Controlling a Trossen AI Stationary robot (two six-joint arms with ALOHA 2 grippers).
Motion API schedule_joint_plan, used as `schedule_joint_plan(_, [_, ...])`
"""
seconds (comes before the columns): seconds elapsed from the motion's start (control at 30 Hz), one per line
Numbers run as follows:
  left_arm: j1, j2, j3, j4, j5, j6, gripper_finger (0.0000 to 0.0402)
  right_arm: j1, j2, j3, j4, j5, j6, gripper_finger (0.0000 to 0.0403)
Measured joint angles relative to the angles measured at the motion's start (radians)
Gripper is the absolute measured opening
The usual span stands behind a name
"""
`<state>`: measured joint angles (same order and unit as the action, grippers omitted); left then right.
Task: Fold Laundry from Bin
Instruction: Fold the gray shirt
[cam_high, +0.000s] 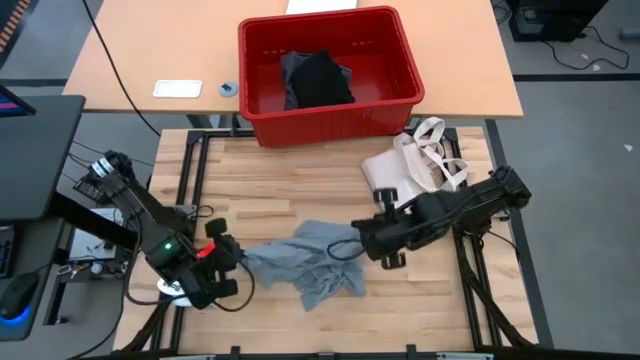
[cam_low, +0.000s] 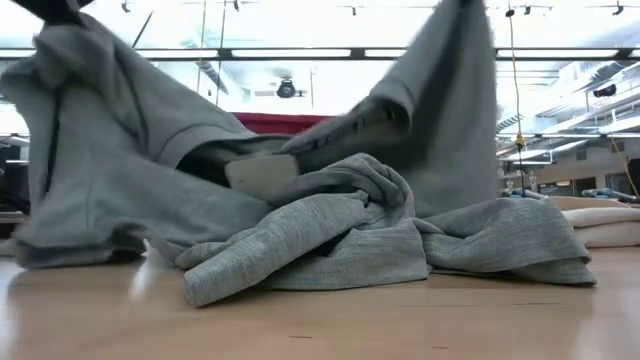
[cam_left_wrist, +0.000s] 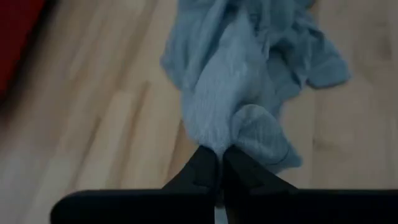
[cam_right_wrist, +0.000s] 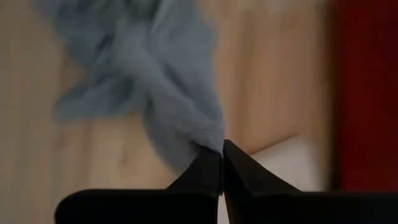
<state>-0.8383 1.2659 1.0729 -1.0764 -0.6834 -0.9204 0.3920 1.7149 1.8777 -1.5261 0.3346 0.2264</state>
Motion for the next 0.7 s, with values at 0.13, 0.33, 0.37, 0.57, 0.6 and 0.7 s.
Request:
schedule_joint_plan(0.13, [-0.004,0.000,0.000,0.049,0.085,-0.025,0.0013,0.010,0.000,-0.112,-0.030,-0.273,-0.034,0.0013])
schedule_joint_plan(0.33, [-0.021,0.000,0.000,0.316,0.264,0.161,0.0013,0.081,-0.004,-0.189,0.005,-0.660,-0.065,0.0013])
schedule_joint_plan(0.37, [-0.023,0.001,0.000,0.352,0.281,0.188,0.0013,0.098,-0.004,-0.190,0.015,-0.683,-0.069,0.0013])
schedule_joint_plan(0.57, [-0.022,0.029,0.000,0.363,0.320,0.215,0.0013,0.194,-0.034,-0.190,0.122,-0.722,-0.066,0.0013])
schedule_joint_plan(0.6, [-0.022,0.037,0.000,0.348,0.320,0.216,0.0013,0.210,-0.040,-0.190,0.127,-0.708,-0.057,0.0013])
schedule_joint_plan(0.7, [-0.019,0.068,0.000,0.312,0.321,0.231,0.0013,0.252,-0.063,-0.196,0.139,-0.642,-0.003,0.0013])
